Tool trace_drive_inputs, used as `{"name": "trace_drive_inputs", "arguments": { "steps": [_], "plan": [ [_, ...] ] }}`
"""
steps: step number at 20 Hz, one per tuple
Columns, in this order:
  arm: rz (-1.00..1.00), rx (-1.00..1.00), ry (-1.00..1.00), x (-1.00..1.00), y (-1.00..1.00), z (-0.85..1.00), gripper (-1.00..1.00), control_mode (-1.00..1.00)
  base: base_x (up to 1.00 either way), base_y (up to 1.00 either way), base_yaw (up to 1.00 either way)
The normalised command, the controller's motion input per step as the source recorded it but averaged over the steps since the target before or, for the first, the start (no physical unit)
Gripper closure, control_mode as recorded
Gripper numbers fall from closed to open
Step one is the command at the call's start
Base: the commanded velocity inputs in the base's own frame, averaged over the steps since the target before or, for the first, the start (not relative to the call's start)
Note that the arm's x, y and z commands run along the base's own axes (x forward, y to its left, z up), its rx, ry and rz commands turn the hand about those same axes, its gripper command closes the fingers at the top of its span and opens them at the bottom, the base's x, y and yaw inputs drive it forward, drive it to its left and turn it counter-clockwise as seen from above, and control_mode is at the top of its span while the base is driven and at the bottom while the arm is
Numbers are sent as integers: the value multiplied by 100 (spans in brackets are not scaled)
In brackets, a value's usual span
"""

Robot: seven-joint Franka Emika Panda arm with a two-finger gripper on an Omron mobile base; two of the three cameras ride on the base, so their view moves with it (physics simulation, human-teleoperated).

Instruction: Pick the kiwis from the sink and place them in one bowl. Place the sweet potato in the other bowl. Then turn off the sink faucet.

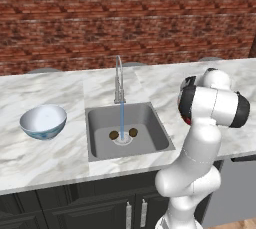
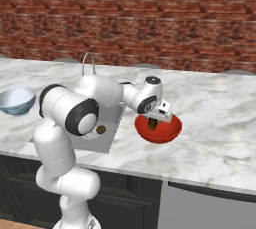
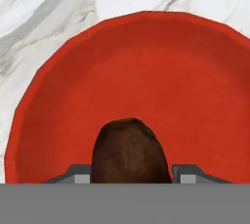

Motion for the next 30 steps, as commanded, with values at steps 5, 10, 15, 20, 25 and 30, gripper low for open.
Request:
{"name": "trace_drive_inputs", "arguments": {
  "steps": [5, 10, 15, 20, 25, 30],
  "plan": [
    [0, 0, 0, 19, -20, -22, 100, -100, 0, 0, 0],
    [0, 0, 1, 18, -12, -23, -100, -100, 0, 0, 0],
    [0, 0, 4, 8, 0, 2, -100, -100, 0, 0, 0],
    [0, 0, 5, 5, -4, 16, -100, -100, 0, 0, 0],
    [0, 0, 7, 1, 0, 34, -100, -100, 0, 0, 0],
    [0, -2, 1, 0, 23, 21, -100, -100, 0, 0, 0]
  ]
}}
